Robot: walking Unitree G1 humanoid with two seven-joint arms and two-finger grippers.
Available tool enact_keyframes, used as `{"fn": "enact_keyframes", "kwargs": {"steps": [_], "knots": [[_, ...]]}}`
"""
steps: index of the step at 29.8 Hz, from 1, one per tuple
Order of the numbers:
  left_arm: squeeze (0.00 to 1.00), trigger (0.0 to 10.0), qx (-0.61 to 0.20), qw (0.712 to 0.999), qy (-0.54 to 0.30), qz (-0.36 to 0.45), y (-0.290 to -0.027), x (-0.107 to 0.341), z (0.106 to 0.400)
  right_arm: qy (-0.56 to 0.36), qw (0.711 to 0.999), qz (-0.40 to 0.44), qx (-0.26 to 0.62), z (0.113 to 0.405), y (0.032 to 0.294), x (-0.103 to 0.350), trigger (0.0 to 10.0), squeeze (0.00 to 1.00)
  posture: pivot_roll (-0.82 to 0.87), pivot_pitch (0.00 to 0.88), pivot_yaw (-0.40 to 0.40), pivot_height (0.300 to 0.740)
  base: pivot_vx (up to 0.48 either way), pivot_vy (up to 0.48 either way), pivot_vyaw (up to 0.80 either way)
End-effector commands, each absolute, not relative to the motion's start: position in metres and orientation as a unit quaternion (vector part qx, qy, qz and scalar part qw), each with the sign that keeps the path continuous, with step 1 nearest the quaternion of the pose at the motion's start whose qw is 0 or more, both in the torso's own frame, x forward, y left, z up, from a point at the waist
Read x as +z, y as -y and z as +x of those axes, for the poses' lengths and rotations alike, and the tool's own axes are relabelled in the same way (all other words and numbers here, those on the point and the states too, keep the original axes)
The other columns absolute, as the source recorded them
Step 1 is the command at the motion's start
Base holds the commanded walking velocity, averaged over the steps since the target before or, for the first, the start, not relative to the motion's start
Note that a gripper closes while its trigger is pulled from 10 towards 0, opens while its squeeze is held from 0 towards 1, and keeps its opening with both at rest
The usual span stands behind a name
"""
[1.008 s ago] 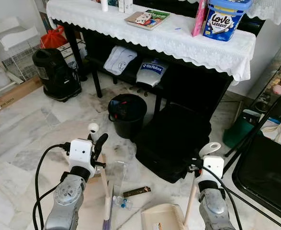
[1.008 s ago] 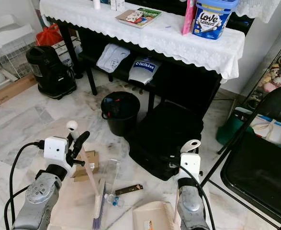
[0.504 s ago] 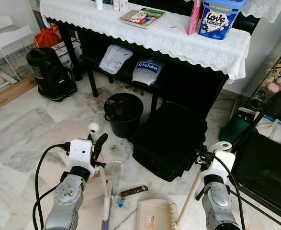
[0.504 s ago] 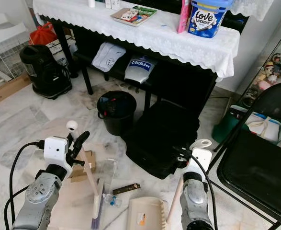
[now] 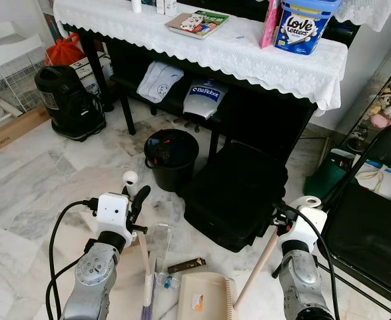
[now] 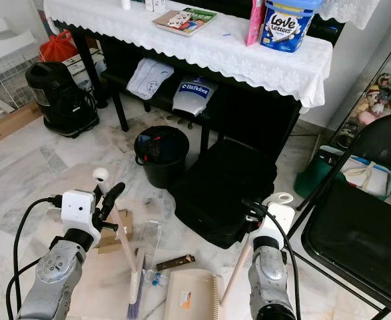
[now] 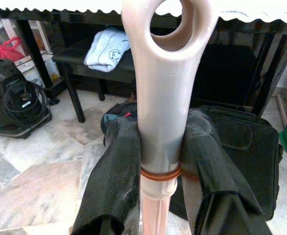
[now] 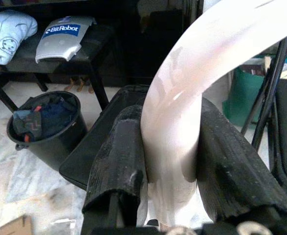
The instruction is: Sweep floor
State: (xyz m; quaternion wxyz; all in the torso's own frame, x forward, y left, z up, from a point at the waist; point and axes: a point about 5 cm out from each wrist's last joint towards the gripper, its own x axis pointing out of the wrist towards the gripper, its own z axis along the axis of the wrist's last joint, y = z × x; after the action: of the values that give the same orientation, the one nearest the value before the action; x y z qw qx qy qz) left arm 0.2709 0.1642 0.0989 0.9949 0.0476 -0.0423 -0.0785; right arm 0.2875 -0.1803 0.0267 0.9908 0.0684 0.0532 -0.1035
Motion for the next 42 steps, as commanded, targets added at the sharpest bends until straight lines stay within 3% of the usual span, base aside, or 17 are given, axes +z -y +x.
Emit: {"fn": "enact_keyframes", "kwargs": {"steps": [1,24,42], "knots": [[0.0,10.0,-0.083,0.994,0.059,0.05,-0.162,0.106,0.272,-0.084,0.988,0.078,-0.1,0.28,0.174,0.014,10.0,0.0,0.02,0.103,-0.009,0.74,0.0,0.0,0.0],[0.0,10.0,-0.072,0.994,0.061,0.054,-0.166,0.107,0.272,0.048,0.996,-0.04,-0.067,0.293,0.17,0.056,10.0,0.0,0.01,0.118,-0.017,0.74,0.0,0.0,0.0],[0.0,10.0,-0.086,0.992,0.032,0.091,-0.187,0.106,0.27,-0.004,0.997,-0.045,-0.059,0.275,0.161,0.028,10.0,0.0,0.03,0.136,0.002,0.74,0.0,0.0,0.0]]}}
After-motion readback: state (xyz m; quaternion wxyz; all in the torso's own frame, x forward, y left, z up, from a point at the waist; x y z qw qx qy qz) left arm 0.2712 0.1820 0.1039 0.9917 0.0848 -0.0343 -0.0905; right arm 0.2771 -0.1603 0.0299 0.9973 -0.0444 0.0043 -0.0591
